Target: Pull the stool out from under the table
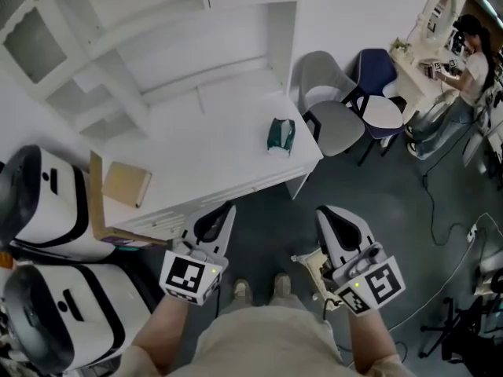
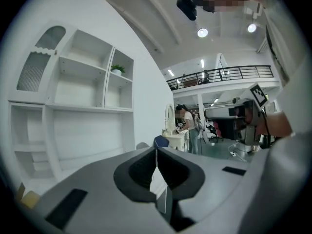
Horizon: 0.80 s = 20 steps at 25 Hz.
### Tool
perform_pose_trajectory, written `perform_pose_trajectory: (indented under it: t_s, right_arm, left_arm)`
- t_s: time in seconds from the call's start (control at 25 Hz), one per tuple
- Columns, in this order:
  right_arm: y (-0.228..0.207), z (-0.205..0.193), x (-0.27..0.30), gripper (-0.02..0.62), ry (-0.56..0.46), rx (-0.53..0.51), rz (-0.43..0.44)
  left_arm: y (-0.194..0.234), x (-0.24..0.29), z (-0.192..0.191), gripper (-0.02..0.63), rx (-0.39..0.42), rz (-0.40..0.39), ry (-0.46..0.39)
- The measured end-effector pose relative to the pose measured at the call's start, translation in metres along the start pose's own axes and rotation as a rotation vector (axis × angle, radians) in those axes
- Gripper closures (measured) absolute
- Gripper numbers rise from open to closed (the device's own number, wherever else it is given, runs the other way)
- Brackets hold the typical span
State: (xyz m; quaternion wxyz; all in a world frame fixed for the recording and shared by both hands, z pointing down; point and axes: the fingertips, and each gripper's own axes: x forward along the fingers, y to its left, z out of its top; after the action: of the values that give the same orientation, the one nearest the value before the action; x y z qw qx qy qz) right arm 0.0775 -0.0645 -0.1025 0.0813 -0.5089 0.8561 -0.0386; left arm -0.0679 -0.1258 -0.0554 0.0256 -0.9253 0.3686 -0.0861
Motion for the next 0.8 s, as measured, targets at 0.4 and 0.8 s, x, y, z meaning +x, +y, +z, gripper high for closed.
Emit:
perform_pose_trajectory:
  t_s: [0.4, 0.8]
  right_arm:
    - [0.032, 0.016, 0.001, 0.574, -0.040, 0.009, 0.071]
    - [0.032, 0.000, 0.005, 0.574, 0.004, -0.004, 0.099]
  left_arm:
    - [0.017, -0.050, 0.029, 0.577, 0.019, 0.110, -0.055]
    - [0.017, -0.054, 0.024, 0.577, 0.018, 0.132, -0.072]
